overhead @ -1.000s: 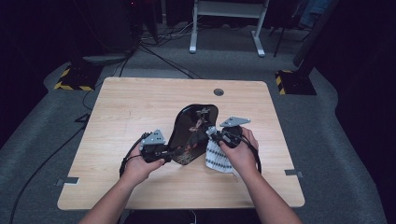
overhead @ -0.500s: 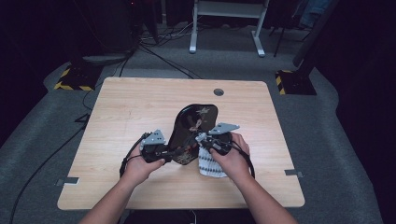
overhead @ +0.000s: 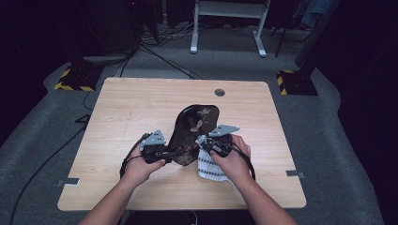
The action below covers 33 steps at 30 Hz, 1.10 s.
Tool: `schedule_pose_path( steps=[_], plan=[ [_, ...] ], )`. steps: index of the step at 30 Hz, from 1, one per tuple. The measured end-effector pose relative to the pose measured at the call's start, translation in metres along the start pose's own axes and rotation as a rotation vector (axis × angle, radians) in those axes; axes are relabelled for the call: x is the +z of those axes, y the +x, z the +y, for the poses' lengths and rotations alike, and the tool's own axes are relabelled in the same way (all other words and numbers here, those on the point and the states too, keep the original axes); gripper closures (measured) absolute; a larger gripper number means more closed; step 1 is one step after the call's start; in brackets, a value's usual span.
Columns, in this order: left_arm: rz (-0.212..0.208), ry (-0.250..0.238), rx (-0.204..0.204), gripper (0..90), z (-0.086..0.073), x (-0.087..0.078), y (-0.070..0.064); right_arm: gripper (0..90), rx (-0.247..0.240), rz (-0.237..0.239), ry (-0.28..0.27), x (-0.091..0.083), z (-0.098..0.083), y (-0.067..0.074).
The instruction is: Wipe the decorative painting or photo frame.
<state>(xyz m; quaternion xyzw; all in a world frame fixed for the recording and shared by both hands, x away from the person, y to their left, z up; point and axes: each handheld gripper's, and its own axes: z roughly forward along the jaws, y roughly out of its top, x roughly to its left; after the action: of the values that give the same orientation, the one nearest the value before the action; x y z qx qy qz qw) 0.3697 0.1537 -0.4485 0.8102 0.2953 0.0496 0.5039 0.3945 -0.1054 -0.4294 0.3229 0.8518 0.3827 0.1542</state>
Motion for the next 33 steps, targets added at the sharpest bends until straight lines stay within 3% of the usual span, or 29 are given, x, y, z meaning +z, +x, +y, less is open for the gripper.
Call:
schedule_pose_path(
  steps=[5,11,16,22,27,30,33],
  plan=[
    [-0.002,0.001,0.0,78.2,0.0,0.0,-0.001,77.7,0.061,-0.052,-0.001,-0.003,-0.004,-0.026],
    [-0.004,-0.001,-0.004,78.0,0.0,0.0,0.0,77.7,0.094,-0.089,-0.002,-0.005,-0.006,-0.038],
    [-0.004,0.0,-0.005,78.0,0.0,0.0,0.0,77.6,0.053,-0.065,0.009,-0.001,-0.006,-0.023],
    [-0.003,0.0,-0.006,78.0,0.0,0.0,0.0,77.3,-0.027,0.006,0.024,0.007,-0.005,0.012],
    [0.0,0.001,-0.003,78.3,0.0,0.0,0.0,77.2,-0.065,0.046,0.027,0.013,-0.006,0.032],
    [-0.002,-0.001,-0.003,78.3,0.0,0.0,0.0,77.6,-0.067,0.051,0.024,0.013,-0.007,0.032],
    [-0.002,0.0,-0.002,78.4,0.0,0.0,0.0,77.8,-0.038,0.034,0.018,0.011,-0.008,0.021]
  ],
)
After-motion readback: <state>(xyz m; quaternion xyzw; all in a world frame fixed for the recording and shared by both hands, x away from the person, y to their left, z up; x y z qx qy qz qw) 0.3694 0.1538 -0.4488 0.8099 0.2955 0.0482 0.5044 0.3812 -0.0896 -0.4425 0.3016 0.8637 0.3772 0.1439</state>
